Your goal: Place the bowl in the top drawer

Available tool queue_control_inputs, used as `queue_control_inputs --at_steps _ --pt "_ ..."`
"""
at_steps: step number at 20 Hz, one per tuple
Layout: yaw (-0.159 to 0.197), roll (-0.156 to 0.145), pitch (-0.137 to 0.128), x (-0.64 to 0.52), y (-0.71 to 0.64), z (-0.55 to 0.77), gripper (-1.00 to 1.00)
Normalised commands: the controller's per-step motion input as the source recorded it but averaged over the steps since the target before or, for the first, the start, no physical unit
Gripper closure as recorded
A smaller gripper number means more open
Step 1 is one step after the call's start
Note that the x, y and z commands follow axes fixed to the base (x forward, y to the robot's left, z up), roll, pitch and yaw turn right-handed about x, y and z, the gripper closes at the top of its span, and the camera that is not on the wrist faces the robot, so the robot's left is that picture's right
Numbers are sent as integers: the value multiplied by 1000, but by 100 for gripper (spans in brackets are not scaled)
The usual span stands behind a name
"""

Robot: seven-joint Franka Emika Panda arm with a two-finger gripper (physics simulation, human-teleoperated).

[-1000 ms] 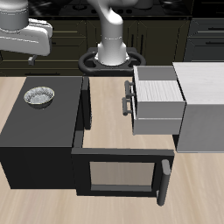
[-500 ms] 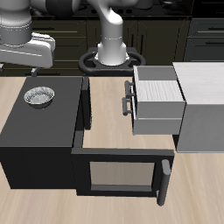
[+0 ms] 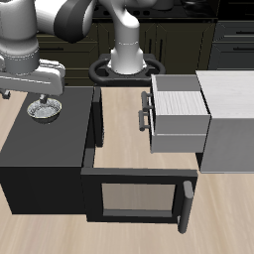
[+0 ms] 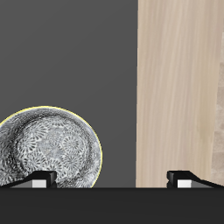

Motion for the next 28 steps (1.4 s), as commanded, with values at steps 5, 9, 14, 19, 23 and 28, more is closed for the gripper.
queue_control_inputs --at_steps 5,9,14,19,23,28 --pt "-4 6 28 -36 25 -262 -100" --pt "16 3 55 -17 45 -342 -100" --pt "-10 25 25 -54 53 -239 100" --pt "-7 -8 -3 -53 -34 -20 100" --pt "-15 -3 -11 -54 -56 95 100" --pt "-18 -25 -36 -37 -1 172 100"
